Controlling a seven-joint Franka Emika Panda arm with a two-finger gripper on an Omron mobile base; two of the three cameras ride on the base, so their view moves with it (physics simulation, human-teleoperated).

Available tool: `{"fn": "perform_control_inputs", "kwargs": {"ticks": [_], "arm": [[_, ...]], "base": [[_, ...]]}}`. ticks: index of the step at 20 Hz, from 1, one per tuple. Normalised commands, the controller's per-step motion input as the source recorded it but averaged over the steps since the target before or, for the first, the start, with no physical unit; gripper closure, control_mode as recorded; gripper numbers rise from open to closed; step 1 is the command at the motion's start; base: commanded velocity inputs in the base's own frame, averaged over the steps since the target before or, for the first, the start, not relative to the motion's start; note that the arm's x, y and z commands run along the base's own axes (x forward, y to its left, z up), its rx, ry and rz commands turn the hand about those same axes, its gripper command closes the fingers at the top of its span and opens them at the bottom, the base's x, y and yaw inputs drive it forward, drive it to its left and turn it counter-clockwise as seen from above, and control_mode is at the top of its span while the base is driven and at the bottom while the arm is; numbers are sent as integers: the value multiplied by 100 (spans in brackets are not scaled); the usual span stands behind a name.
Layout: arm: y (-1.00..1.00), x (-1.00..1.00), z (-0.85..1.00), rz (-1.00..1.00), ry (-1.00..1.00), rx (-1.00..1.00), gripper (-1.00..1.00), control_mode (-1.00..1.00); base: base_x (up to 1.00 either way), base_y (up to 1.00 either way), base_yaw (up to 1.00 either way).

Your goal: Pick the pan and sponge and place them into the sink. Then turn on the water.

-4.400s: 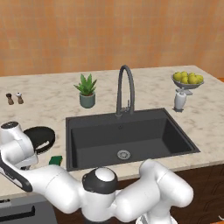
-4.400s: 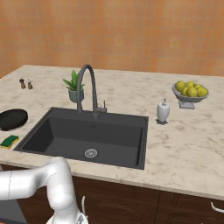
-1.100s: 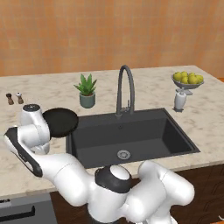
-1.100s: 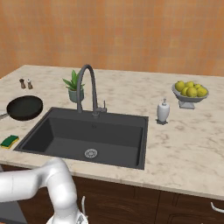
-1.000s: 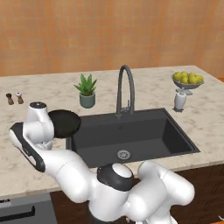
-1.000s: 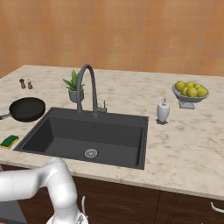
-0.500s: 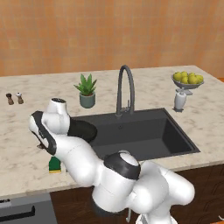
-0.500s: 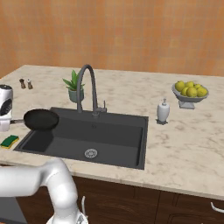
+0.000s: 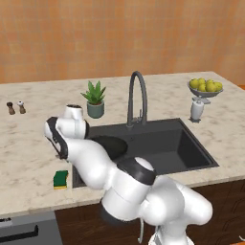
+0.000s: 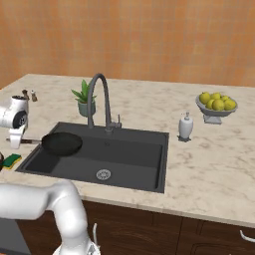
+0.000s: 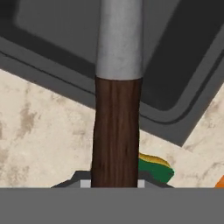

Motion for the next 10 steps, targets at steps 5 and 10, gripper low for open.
{"fn": "perform_control_inputs", "kwargs": {"ticks": [5, 10], "arm": [[-91, 39, -12, -17, 12, -1, 100, -100], [-90, 35, -16, -9, 5, 0, 100, -100]], "base": [[0, 0, 0], [0, 0, 0]]}}
